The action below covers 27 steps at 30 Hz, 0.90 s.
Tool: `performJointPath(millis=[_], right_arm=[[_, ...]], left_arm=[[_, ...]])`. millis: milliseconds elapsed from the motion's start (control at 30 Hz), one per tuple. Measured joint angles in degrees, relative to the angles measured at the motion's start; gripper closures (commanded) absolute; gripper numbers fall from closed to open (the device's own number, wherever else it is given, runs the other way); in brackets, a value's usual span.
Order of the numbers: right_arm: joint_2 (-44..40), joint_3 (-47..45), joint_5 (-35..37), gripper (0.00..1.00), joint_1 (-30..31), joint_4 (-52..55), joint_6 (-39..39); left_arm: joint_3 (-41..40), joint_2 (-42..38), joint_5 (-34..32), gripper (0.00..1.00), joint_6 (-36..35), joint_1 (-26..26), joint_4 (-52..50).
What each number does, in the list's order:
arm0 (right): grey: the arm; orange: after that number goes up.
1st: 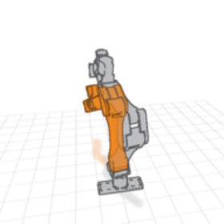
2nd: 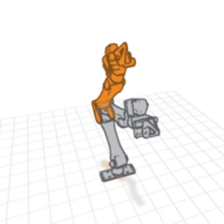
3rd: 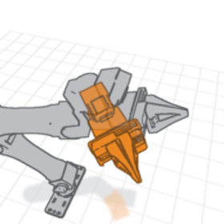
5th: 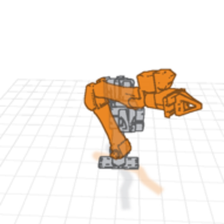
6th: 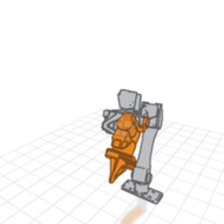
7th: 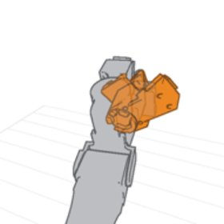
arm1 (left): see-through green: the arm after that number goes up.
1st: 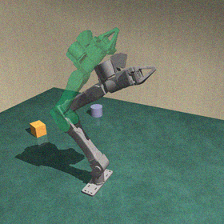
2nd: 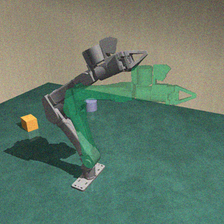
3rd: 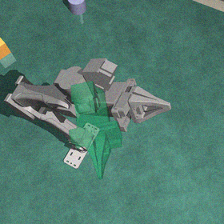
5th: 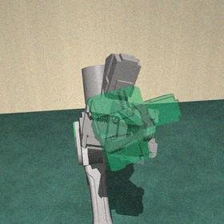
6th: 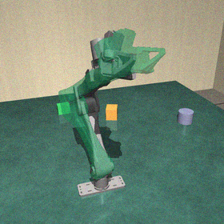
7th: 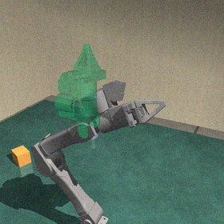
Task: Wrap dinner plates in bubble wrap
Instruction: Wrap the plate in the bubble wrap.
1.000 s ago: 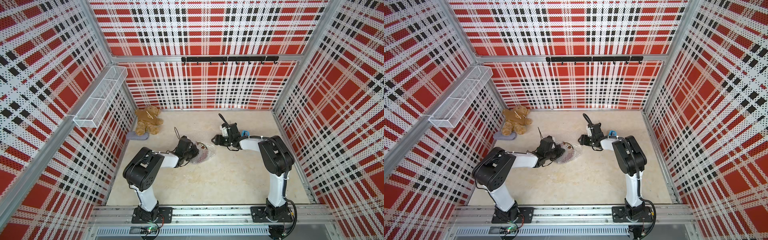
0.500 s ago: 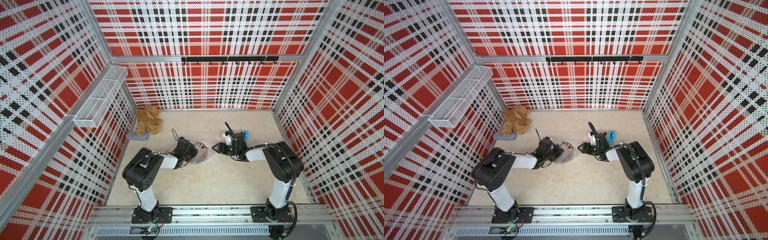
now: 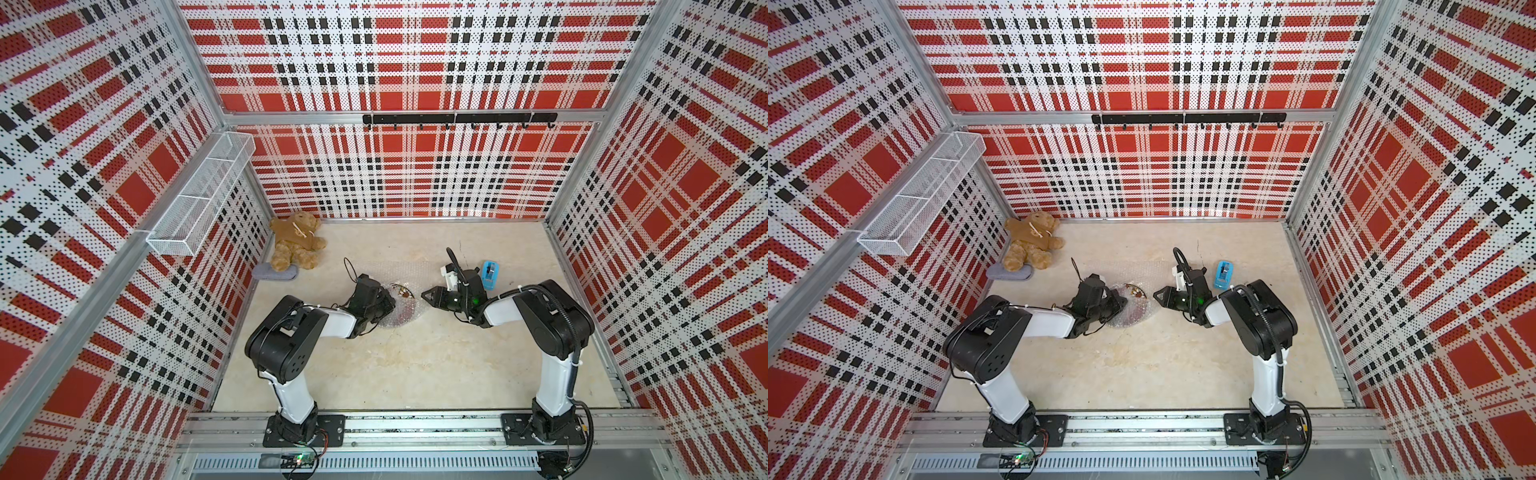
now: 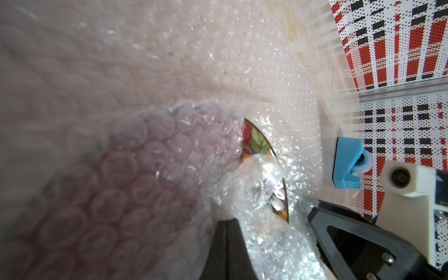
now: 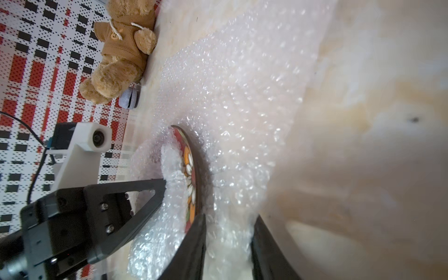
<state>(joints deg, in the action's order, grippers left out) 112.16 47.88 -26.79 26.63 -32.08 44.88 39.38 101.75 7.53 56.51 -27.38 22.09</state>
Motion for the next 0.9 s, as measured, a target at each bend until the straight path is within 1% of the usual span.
performJointPath(millis=[67,133,233,367,400,467,500,600,767,900], right_arm=[[0.15,2.08,0.50,0.46,-0.02,1.57,-0.57],[0.79,5.03,1.46,0.45,-0.02,2.49,-0.76],[2.45,8.92,3.65,0.45,-0.24,3.21,-0.90],[5.55,13.09,6.03,0.48,-0.76,5.75,-0.85],[6.43,14.21,6.32,0.50,-0.98,6.43,-0.87],[8.11,16.48,7.23,0.62,-1.49,8.00,-1.03],[8.61,17.38,7.69,0.69,-1.73,8.92,-1.14],[9.14,19.04,8.17,0.99,-2.36,10.54,-1.75],[8.02,17.81,4.92,1.00,-2.56,8.85,-2.16],[3.65,14.75,2.12,1.00,-2.25,7.26,-1.66]], left_arm=[[0.11,0.02,0.00,1.00,-0.17,0.00,-0.11],[0.13,0.04,-0.02,1.00,-0.33,0.00,-0.15],[0.17,0.04,-0.04,1.00,-0.46,0.00,-0.24],[0.17,0.04,-0.07,1.00,-0.87,0.00,-0.26],[0.20,0.04,-0.09,1.00,-1.01,0.00,-0.26],[0.20,0.04,-0.11,1.00,-1.22,0.00,-0.26],[0.20,0.04,-0.11,1.00,-1.29,0.00,-0.26],[0.20,0.02,-0.22,1.00,-1.29,0.00,-0.26],[-0.04,-0.07,-0.33,1.00,-1.22,0.02,0.04],[-0.50,-0.17,-0.48,1.00,-0.96,0.02,0.76]])
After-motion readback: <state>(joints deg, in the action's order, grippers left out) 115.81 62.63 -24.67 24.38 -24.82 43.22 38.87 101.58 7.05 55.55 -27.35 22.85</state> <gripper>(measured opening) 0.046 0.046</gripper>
